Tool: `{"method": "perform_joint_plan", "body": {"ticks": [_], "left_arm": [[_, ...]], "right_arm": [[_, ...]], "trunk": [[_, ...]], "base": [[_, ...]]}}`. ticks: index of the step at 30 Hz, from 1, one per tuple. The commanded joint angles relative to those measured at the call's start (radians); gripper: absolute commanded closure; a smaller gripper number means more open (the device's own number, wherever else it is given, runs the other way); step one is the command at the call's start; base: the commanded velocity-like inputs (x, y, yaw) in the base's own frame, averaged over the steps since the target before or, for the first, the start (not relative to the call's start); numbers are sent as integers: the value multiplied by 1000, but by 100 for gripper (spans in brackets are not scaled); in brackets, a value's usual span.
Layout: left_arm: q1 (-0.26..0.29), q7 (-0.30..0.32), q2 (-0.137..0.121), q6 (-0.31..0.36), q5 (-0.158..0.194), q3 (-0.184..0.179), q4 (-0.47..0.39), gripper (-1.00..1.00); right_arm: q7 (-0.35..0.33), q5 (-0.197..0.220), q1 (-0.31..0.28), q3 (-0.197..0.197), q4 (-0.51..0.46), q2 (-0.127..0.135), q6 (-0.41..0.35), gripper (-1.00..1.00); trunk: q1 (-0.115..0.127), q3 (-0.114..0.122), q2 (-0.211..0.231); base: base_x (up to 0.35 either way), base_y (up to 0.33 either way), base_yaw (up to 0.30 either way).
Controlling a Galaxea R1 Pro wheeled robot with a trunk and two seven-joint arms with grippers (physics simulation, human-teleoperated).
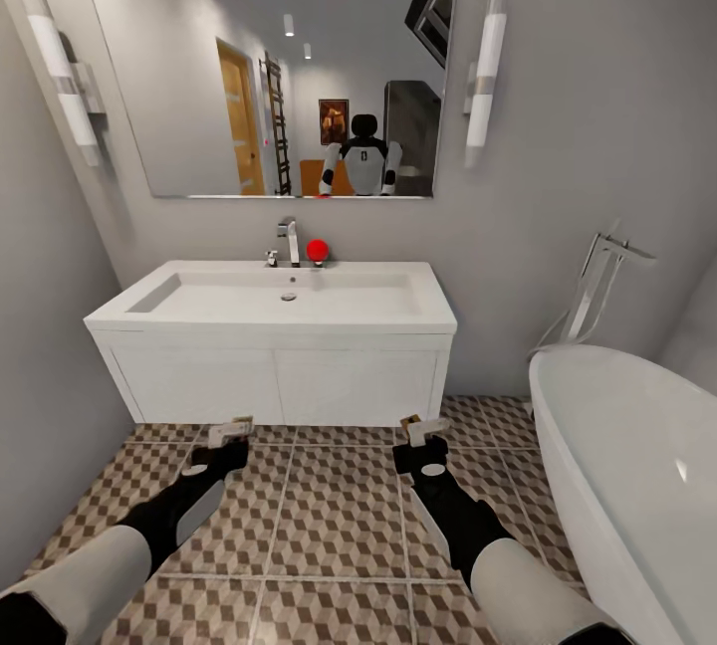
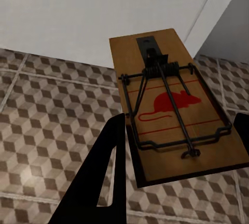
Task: Take the four mousetraps from the cabinet in the bathroom and place them on the bathroom floor. Make sure all four end up on the same floor surface, and ensure that at least two of them are either under or directly next to the same bathroom sink.
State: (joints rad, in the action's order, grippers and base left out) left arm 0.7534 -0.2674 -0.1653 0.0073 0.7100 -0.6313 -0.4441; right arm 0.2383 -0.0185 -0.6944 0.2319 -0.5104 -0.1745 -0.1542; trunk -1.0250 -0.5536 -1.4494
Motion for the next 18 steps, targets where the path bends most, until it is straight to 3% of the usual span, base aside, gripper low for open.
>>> {"method": "perform_joint_plan", "body": {"ticks": [1, 7, 14, 18], "left_arm": [[1, -7, 4, -23, 6, -9, 15, 100], [1, -3, 7, -42, 3, -13, 27, 100], [1, 5, 7, -47, 3, -54, -3, 100], [1, 4, 7, -46, 3, -60, -11, 100]], "right_arm": [[7, 0, -1, 5, -1, 0, -7, 100], [7, 0, -1, 7, 0, 0, -6, 100], [7, 0, -1, 7, -3, 0, -4, 100], [7, -1, -1, 8, -11, 0, -1, 100]], "trunk": [[0, -1, -1], [0, -1, -1], [0, -1, -1], [0, -1, -1]], "base": [[0, 0, 0], [0, 0, 0], [0, 0, 0], [0, 0, 0]]}}
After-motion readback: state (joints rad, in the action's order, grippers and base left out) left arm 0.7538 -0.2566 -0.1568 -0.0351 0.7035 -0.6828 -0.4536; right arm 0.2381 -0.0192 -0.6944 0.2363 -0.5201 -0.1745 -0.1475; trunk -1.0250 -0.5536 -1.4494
